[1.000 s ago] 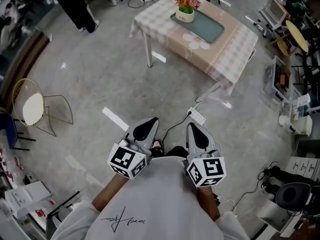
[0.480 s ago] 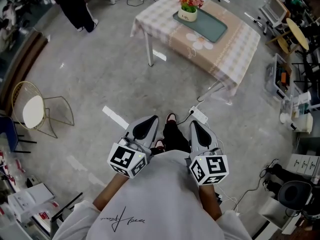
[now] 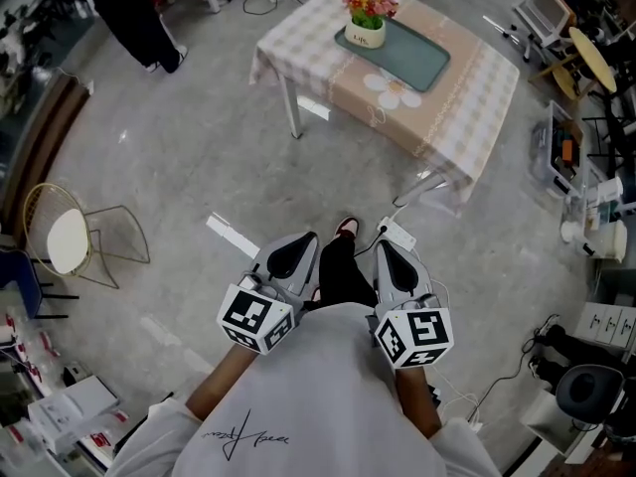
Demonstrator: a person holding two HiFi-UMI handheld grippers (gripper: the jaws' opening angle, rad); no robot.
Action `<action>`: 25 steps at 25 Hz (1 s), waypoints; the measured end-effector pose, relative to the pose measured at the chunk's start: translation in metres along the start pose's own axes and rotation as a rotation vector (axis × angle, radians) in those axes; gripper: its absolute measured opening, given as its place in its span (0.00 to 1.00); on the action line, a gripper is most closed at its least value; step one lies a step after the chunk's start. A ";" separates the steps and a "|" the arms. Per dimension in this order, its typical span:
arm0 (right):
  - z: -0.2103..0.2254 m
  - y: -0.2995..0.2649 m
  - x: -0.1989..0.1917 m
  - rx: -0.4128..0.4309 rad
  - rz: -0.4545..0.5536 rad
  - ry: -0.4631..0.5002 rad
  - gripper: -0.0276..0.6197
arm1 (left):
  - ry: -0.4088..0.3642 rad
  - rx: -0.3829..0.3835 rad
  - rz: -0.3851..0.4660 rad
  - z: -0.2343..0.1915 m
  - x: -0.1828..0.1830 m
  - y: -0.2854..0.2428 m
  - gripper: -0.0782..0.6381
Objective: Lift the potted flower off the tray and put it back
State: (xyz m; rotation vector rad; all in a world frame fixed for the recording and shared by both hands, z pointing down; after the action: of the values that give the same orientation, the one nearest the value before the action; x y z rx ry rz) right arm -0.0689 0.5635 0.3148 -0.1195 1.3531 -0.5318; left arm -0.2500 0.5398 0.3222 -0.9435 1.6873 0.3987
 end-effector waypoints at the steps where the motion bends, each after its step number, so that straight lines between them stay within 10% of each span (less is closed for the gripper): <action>1: 0.004 -0.008 0.003 0.001 -0.002 -0.002 0.05 | 0.001 0.001 -0.007 -0.005 0.002 -0.007 0.11; 25: 0.081 -0.152 0.077 0.032 -0.048 -0.037 0.05 | -0.008 0.010 -0.078 -0.096 0.069 -0.147 0.11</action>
State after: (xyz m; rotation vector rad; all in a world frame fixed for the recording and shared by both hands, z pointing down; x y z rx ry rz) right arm -0.0274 0.3797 0.3225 -0.1355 1.3083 -0.5883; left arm -0.2069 0.3560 0.3201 -0.9957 1.6385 0.3420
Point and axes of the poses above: the fingertips, and each gripper's own axes: y backward along the fingers, z to its right, x out of its top, the point moved 7 cm from there along y, backward along the fingers, and after that the axes turned 6 degrees about -x, right-handed, at the moved point
